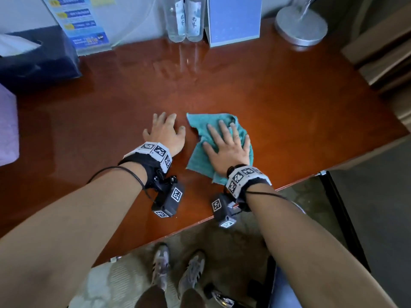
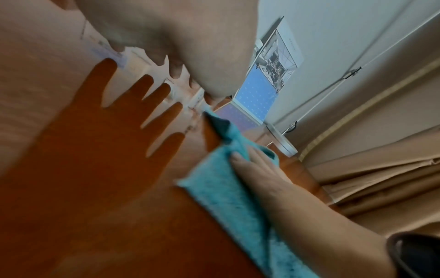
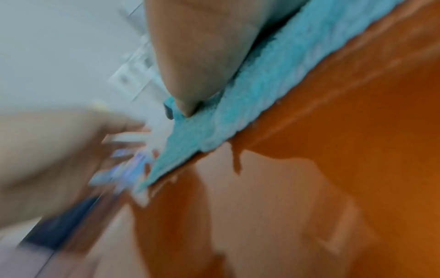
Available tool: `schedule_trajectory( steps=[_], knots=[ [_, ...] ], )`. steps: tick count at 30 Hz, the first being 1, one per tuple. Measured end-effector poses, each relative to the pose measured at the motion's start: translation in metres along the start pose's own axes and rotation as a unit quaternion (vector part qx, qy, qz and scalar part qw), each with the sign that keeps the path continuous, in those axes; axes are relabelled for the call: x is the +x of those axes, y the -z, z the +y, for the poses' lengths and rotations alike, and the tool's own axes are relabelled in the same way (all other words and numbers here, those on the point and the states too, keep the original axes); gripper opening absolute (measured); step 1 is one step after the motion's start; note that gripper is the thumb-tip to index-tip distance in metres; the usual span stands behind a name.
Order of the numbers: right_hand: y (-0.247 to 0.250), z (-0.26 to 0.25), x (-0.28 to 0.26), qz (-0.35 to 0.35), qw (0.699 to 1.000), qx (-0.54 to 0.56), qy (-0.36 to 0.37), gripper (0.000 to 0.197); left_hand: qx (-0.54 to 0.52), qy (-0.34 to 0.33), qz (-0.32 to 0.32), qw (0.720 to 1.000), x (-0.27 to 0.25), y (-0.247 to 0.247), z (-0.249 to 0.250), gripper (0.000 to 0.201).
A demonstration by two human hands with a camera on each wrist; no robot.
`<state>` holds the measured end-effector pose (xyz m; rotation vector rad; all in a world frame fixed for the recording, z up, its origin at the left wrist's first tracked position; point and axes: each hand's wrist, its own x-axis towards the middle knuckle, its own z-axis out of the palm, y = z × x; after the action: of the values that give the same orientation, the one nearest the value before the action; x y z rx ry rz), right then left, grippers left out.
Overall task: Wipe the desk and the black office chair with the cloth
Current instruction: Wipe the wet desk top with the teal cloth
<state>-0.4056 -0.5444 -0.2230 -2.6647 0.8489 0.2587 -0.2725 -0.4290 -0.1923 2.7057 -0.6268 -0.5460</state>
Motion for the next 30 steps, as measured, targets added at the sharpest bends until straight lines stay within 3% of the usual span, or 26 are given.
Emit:
schedule_trajectory(
  steps=[4, 8, 12, 16, 20, 26, 30],
  knots=[
    [0.019, 0.083, 0.001, 0.03, 0.986, 0.019, -0.163, 0.058, 0.031, -0.016, -0.005, 0.999, 0.006, -0.014, 0.015, 0.054],
    [0.019, 0.13, -0.016, 0.105, 0.946, 0.064, -0.301, 0.056, 0.057, -0.029, 0.006, 0.998, 0.006, -0.03, 0.027, 0.06],
    [0.012, 0.139, -0.022, 0.226, 0.876, 0.124, -0.407, 0.051, 0.063, -0.036, 0.006, 0.997, 0.007, -0.032, 0.028, 0.062],
    [-0.005, 0.135, -0.036, 0.341, 0.798, 0.237, -0.437, 0.051, 0.066, -0.046, 0.005, 0.997, 0.009, -0.028, 0.026, 0.062],
    [-0.015, 0.09, -0.046, 0.357, 0.732, 0.333, -0.474, 0.058, 0.062, -0.047, 0.003, 0.997, 0.006, -0.028, 0.035, 0.065],
    [-0.027, 0.033, -0.075, 0.277, 0.714, 0.403, -0.5, 0.066, 0.043, -0.087, -0.026, 0.995, -0.004, -0.021, 0.043, 0.061],
    [-0.028, 0.006, -0.082, 0.271, 0.697, 0.439, -0.498, 0.068, 0.045, -0.096, -0.027, 0.994, -0.003, 0.005, 0.027, 0.057]
  ],
)
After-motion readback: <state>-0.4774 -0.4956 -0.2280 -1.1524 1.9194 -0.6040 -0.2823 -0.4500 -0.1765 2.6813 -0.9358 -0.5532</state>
